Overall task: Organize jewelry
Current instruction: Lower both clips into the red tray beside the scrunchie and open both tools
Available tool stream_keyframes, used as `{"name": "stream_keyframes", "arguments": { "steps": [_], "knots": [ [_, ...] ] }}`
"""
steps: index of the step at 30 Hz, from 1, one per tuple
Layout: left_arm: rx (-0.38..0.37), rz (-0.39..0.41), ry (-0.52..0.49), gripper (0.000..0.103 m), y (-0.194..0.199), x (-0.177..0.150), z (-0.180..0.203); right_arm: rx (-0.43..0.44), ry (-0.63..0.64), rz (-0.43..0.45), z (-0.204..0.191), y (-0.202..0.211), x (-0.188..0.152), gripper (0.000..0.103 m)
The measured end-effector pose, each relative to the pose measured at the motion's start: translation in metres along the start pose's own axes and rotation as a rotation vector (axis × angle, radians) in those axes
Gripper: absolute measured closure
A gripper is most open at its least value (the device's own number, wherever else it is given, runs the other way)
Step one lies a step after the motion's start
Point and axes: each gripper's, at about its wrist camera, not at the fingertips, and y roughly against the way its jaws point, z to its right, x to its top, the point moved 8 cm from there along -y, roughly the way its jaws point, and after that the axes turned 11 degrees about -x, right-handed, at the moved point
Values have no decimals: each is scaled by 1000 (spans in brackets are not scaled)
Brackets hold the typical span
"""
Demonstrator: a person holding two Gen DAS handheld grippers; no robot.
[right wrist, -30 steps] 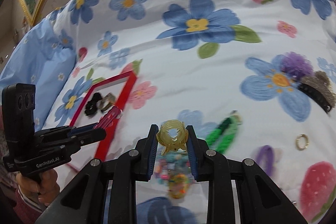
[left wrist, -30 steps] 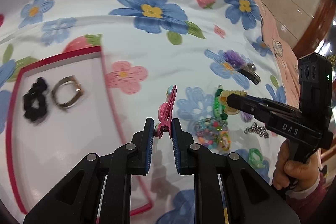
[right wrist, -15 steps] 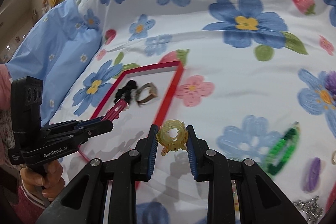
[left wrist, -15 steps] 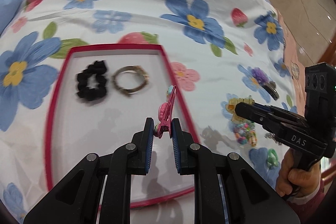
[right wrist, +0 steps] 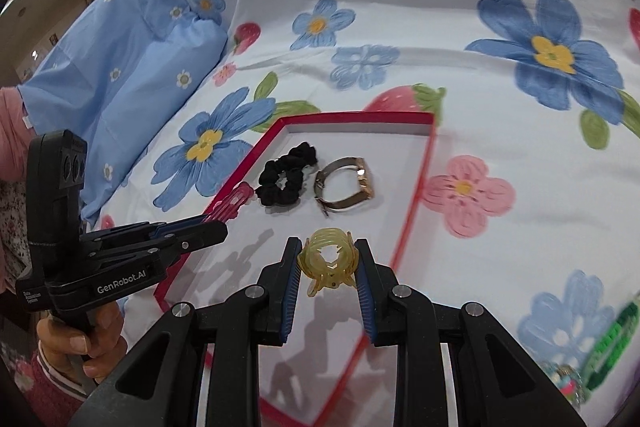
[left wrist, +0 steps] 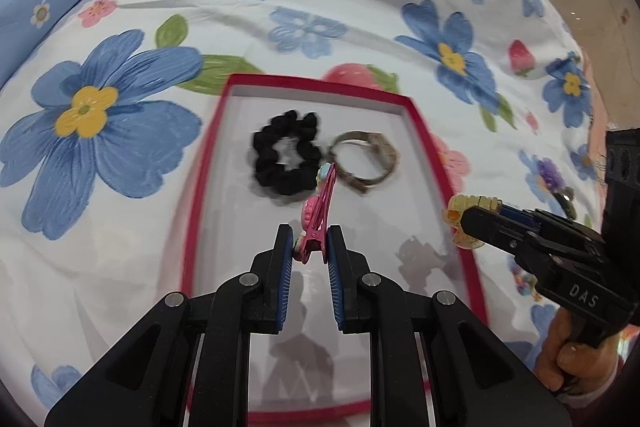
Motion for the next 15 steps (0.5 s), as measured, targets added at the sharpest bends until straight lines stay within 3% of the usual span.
{"name": "stream_keyframes", "arguments": {
  "steps": [15],
  "knots": [
    [91, -52, -1, 88, -31, 6, -23, -90, 140, -95, -16, -58, 0, 77]
  ]
}}
